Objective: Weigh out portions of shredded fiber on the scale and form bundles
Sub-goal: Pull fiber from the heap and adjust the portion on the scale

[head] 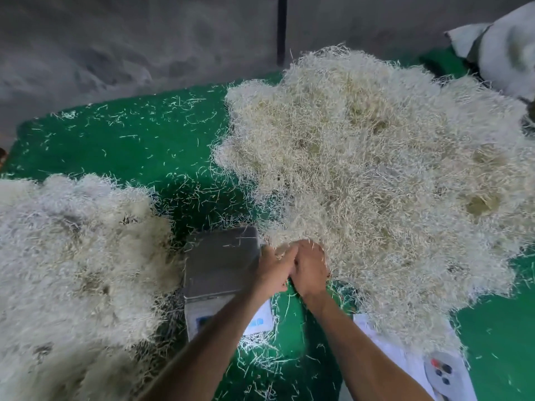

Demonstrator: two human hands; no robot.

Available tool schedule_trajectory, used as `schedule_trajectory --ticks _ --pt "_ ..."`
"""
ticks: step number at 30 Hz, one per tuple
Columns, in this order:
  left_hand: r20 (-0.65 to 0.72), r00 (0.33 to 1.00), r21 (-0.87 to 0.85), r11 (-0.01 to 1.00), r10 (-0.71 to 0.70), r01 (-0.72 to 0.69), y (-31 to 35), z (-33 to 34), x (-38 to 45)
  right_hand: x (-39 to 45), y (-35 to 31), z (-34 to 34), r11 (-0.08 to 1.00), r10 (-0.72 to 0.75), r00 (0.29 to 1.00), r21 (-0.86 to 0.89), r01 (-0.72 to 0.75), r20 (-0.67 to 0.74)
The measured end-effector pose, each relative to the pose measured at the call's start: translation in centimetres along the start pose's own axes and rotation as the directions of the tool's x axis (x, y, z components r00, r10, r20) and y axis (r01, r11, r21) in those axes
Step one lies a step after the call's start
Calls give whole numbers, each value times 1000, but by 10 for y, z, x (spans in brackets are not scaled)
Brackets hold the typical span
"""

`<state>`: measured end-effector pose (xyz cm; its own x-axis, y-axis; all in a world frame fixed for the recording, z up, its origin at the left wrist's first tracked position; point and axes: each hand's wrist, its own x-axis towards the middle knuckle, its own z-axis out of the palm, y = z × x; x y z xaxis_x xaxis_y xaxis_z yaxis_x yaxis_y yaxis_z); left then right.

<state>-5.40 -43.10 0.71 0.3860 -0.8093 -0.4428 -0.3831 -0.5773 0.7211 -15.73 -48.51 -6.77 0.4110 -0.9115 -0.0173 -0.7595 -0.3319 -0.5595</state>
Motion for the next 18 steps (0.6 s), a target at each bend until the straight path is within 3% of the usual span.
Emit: schedule_trajectory --ticks 2,4,5,7,9,11,13,15,18 --pt "20 998 -184 980 -67 69 8 7 8 -15 -2 2 966 54 994 257 -28 -95" --pt "25 988 -253 955 -152 153 14 5 12 -29 -15 -4 892 83 992 450 -32 -93" --pt "25 994 -208 972 -109 111 13 2 15 -35 -23 -8 851 67 993 525 -4 -101" --pt "15 997 -335 939 -72 73 13 -10 15 -45 -37 -21 778 29 982 621 93 -184" --pt "-56 991 -441 893 -121 85 29 -27 16 -45 -44 -44 717 79 963 686 124 -257" --pt "-144 974 -407 908 -174 102 56 -50 17 -34 -45 -68 760 92 958 640 109 -272" --pt "-98 995 -337 941 -6 -27 87 -78 18 -16 -48 -88 917 9 967 387 94 -254" --pt "-14 988 -292 944 154 -151 119 -107 8 2 -62 -108 963 -76 987 246 109 -138" --pt "-53 997 -280 958 53 -66 161 -147 -14 25 -95 -137 934 -72 995 355 46 63"
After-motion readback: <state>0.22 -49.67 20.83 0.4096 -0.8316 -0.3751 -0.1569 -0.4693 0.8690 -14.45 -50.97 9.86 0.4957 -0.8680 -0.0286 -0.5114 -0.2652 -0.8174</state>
